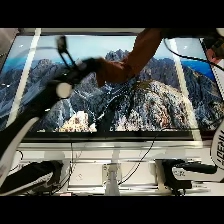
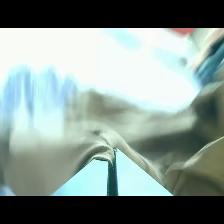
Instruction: Fold the clothes and pants, and hang the long-sleeved shirts on hangers.
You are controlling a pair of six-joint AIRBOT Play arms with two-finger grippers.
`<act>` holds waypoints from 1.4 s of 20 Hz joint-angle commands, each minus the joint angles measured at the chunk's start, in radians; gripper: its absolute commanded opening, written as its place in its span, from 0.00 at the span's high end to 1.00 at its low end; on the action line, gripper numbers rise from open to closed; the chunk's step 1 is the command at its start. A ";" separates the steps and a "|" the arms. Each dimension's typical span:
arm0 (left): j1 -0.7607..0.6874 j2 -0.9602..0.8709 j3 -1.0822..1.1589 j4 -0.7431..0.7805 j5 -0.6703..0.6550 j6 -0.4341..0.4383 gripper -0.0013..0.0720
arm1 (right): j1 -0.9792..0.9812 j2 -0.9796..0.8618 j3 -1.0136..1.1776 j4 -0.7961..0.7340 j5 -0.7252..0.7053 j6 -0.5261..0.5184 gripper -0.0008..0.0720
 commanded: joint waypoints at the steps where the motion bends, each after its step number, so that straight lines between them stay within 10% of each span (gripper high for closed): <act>1: 0.031 0.267 0.001 0.142 0.041 0.017 0.96 | -0.001 0.098 0.001 -0.012 -0.069 0.009 0.97; 11: 0.063 0.636 0.006 0.141 0.330 0.056 0.97 | 0.000 0.407 0.001 0.214 0.151 0.012 0.97; 19: 0.062 0.394 0.049 0.140 0.012 0.055 0.97 | 0.000 0.494 -0.274 0.450 0.236 0.034 0.97; 23: 0.025 0.135 0.049 0.137 -0.140 0.055 0.97 | 0.000 0.632 -0.807 0.362 -0.077 0.076 0.97; 28: -0.087 -0.154 0.049 0.137 0.099 0.055 0.96 | 0.000 0.804 -1.438 0.315 -0.586 0.259 0.97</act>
